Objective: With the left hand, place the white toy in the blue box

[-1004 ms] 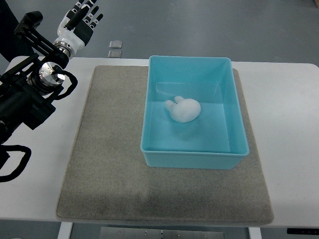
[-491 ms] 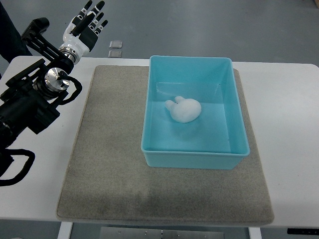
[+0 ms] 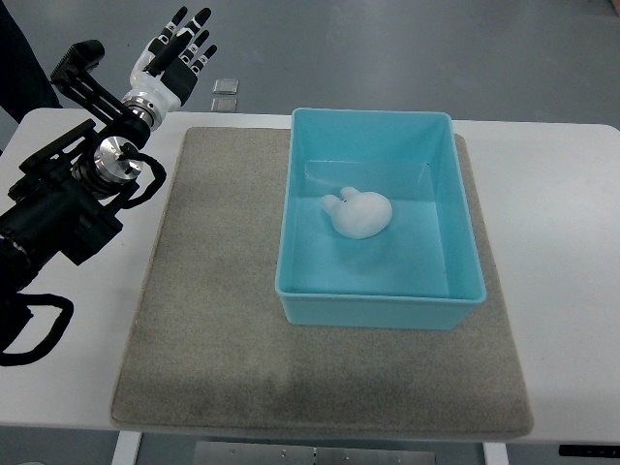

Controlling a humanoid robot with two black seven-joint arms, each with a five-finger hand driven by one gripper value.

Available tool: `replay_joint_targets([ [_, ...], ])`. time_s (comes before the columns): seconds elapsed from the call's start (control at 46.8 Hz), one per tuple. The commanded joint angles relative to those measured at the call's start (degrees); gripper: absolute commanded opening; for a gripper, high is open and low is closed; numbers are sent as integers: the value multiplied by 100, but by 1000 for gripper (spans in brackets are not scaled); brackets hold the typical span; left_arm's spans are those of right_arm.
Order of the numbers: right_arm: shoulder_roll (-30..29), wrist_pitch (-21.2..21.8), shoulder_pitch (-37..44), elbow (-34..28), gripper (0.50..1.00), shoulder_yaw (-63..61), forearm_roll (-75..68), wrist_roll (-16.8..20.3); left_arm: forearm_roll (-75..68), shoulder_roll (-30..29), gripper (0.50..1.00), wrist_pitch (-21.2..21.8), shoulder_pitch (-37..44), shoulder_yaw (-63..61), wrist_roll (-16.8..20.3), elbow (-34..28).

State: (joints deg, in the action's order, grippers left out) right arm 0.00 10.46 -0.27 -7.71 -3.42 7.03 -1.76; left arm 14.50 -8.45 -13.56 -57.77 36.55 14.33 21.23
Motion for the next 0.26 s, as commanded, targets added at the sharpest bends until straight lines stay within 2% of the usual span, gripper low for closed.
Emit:
replay_joint_targets([
  [0.0,0,0,0,-2,936,17,18,0,0,2,992,-24,64,1,-1,-22],
  [0.235,0,-53,0,-2,936,17,18,18,0,2,992,-24,73,18,-1,-22],
])
